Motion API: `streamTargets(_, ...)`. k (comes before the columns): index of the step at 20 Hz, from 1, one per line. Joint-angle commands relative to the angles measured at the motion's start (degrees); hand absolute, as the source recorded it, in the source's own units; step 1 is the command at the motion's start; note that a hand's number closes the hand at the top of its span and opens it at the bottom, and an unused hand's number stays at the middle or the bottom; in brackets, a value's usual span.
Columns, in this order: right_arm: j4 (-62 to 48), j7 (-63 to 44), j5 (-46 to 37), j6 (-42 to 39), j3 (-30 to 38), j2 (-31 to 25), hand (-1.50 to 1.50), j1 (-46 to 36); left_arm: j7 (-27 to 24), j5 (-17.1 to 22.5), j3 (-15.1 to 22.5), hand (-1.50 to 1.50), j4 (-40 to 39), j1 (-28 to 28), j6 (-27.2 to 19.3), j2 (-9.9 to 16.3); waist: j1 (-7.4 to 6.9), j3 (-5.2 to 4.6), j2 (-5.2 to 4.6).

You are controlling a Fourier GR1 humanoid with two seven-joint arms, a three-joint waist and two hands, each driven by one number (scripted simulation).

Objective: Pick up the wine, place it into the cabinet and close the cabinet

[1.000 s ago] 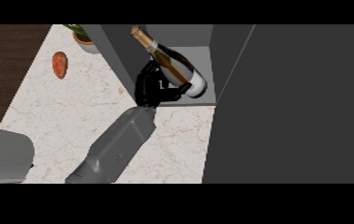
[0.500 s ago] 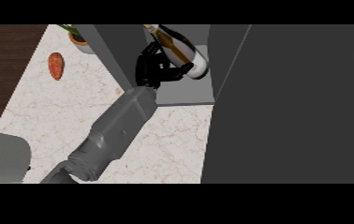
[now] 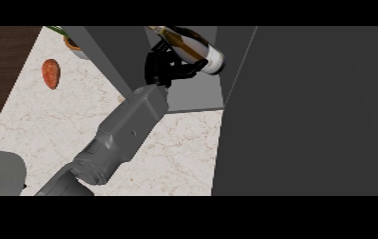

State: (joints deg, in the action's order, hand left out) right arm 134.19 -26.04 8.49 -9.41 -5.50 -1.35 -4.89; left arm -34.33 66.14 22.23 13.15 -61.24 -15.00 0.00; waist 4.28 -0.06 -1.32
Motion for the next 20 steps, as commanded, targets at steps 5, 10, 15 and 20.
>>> streamTargets(5, -2.9, 1.0, -0.7, 0.0, -1.4, 0.8, -1.50, -1.5, -2.3, 2.7, 2.7, 1.50, 2.1, 3.0, -0.7, 0.0, 1.16, -0.01, -0.09)
streamTargets(10, -0.4, -2.5, 0.1, 1.0, -1.3, 0.3, -1.50, -4.0, -1.8, 4.4, 5.2, 1.50, 3.7, 4.4, -1.3, 0.0, 2.50, -0.06, -0.17)
streamTargets(15, -5.3, 3.5, 0.6, -0.7, -1.8, 1.3, -1.50, -3.1, -2.9, 6.4, 9.5, 1.50, 7.2, 6.5, -3.4, 0.0, 3.80, -0.01, -0.63)
streamTargets(20, -2.9, 1.8, 0.9, -0.9, -1.8, 0.7, -1.50, -1.4, -3.8, 10.3, 10.3, 1.50, 8.2, 6.5, -4.6, 0.1, 3.57, -0.04, -0.44)
